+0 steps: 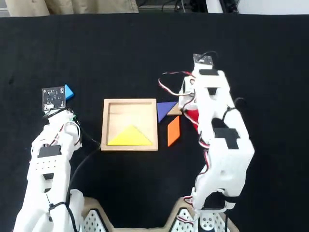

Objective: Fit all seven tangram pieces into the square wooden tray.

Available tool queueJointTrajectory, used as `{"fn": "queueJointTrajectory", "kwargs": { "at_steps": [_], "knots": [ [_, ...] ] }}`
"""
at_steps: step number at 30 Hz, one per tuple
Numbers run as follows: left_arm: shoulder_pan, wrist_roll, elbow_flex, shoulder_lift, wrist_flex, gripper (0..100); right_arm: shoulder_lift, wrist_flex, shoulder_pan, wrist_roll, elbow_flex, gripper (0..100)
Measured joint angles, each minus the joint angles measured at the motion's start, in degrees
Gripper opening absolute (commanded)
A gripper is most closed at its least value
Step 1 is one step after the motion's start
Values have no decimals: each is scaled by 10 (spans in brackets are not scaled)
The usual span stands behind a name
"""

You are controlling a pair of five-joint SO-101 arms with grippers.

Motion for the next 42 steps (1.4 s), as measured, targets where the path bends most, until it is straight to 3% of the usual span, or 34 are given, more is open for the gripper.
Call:
{"fn": "queueJointTrajectory", "kwargs": {
  "at_steps": [6, 17, 20, 24, 29, 34, 38, 42],
  "knots": [
    [0, 0, 0, 0, 0, 30, 33, 40, 35, 2, -61, 176],
    [0, 0, 0, 0, 0, 30, 24, 85, 48, 60, -69, 167],
    [0, 0, 0, 0, 0, 30, -31, 105, 55, 133, -68, 167],
    [0, 0, 0, 0, 0, 30, -142, 137, 40, 317, -65, 168],
    [-3, 0, 0, 0, 0, 30, -217, 174, -52, 550, -15, 168],
    [-111, 17, 0, -2, 15, 30, -232, 177, -189, 619, -11, 169],
    [-228, 7, -13, -2, 109, 30, -232, 176, -282, 656, -11, 169],
    [-328, -27, -15, -2, 150, 30, -232, 164, -302, 667, -11, 167]
  ]
}}
